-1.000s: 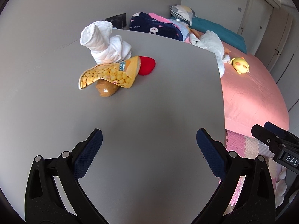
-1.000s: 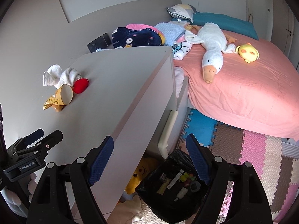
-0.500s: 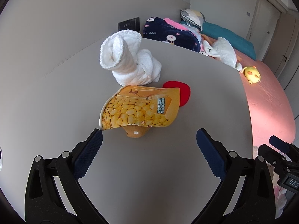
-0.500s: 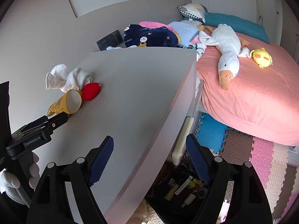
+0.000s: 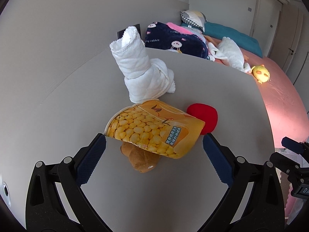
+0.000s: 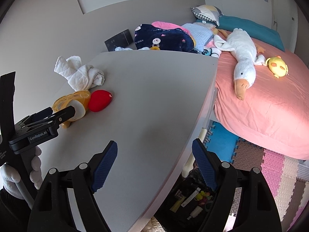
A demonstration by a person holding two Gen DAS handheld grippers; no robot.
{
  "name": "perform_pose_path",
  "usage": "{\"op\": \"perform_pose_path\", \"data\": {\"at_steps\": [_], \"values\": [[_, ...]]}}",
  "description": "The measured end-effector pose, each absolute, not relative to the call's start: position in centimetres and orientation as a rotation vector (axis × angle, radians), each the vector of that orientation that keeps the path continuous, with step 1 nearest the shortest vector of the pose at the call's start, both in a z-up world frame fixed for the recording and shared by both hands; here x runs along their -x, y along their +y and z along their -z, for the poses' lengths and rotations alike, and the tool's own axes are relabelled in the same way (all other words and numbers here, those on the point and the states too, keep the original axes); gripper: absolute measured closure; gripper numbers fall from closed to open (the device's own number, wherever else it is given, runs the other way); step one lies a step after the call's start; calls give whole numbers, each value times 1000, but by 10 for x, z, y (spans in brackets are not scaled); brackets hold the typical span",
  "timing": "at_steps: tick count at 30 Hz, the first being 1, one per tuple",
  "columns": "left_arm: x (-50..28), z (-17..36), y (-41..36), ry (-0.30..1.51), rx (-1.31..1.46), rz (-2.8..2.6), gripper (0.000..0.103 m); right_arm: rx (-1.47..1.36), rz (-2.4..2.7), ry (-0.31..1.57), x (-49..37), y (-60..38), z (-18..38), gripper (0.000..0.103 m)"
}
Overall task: Collect trash
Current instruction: 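Grasp the yellow corn snack bag with the left tool, then grasp the red heart with the right tool while the left holds the bag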
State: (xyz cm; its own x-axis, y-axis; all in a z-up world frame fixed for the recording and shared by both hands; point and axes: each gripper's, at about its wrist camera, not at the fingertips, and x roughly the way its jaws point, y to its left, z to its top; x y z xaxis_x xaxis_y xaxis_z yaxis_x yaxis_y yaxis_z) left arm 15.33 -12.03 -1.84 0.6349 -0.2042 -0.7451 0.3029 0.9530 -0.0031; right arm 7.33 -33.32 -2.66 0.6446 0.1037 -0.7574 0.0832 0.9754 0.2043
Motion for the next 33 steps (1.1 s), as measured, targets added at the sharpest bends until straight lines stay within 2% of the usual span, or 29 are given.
{"op": "perform_pose_path", "data": {"at_steps": [4, 12, 17, 18, 19, 20, 22, 25, 30, 33], "values": [[-166, 24, -114, 873, -92, 330, 6, -207, -25, 867, -82, -327, 23, 23], [-183, 20, -79, 952, 182, 431, 6, -194, -78, 847, -105, -308, 10, 23], [-189, 23, -79, 971, 196, 456, 7, -169, -92, 851, -117, -298, 11, 23], [-189, 21, -79, 956, 194, 459, 15, -169, -94, 851, -118, -297, 11, 23], [-189, 19, -81, 940, 192, 464, 31, -166, -94, 850, -119, -296, 12, 23], [-187, 17, -80, 919, 194, 475, 34, -163, -94, 850, -119, -295, 13, 23], [-184, 8, -82, 865, 190, 500, 54, -162, -97, 853, -121, -294, 15, 23], [-182, -2, -75, 816, 216, 501, 70, -153, -101, 856, -126, -288, 15, 23], [-182, -12, -60, 757, 244, 472, 80, -143, -123, 849, -136, -273, 13, 23], [-178, -16, -54, 723, 220, 414, 81, -144, -130, 842, -146, -265, 11, 23]]}}
